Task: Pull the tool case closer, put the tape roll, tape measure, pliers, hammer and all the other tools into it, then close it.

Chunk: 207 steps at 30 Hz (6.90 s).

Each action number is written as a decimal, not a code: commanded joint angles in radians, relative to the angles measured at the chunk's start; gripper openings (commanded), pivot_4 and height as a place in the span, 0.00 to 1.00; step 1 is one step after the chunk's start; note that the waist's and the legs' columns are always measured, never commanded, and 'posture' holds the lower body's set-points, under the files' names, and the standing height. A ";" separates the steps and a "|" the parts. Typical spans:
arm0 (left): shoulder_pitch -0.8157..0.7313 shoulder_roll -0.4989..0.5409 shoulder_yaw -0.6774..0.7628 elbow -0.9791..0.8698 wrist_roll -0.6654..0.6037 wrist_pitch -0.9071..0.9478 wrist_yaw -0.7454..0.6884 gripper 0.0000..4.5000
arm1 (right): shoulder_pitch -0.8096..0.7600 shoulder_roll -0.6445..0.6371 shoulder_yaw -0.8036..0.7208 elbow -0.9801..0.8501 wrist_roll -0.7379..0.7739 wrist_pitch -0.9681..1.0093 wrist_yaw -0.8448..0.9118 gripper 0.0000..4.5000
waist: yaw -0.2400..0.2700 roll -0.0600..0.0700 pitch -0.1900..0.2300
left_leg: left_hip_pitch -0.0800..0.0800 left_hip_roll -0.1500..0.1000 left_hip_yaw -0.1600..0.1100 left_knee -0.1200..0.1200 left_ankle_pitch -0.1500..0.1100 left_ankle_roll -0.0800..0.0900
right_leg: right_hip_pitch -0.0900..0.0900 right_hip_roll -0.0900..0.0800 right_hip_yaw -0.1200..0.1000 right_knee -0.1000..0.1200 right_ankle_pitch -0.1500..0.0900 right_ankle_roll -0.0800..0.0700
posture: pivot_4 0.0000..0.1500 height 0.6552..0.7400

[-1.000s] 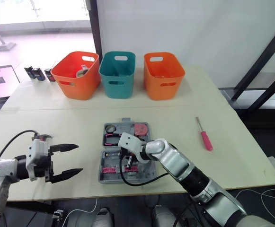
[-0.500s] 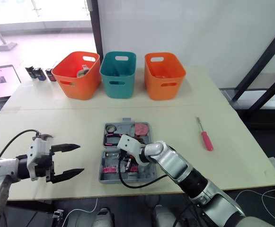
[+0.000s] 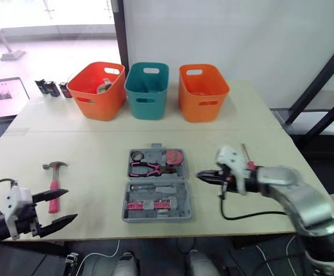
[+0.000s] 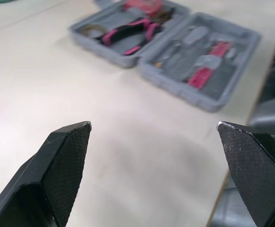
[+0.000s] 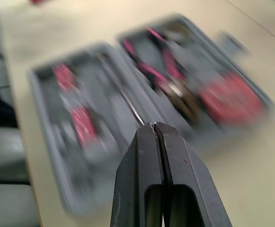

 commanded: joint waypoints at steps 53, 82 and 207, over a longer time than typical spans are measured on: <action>-0.440 -0.237 -0.064 0.029 0.197 0.734 1.215 1.00 | -0.146 0.092 0.110 -0.109 0.321 -0.061 -0.111 1.00 | 0.004 -0.007 -0.001 | 0.001 0.000 -0.001 0.004 0.000 0.000 | 0.005 0.001 -0.001 0.001 0.001 0.001 | 1.00 1.00; -0.544 -0.170 -0.084 0.088 0.246 0.656 1.115 0.00 | -0.105 0.079 0.067 -0.126 0.314 -0.051 -0.157 1.00 | 0.004 -0.007 0.000 | 0.005 0.000 -0.002 0.002 0.000 -0.001 | 0.008 0.001 -0.001 0.002 0.002 0.003 | 1.00 1.00; -0.672 -0.306 -0.958 0.039 0.610 0.406 0.324 0.01 | 0.245 -0.016 -0.086 -0.225 0.290 -0.103 -0.322 1.00 | 0.006 0.002 -0.006 | 0.010 -0.002 -0.008 0.013 -0.002 0.003 | 0.024 0.003 -0.001 0.001 -0.001 0.005 | 1.00 1.00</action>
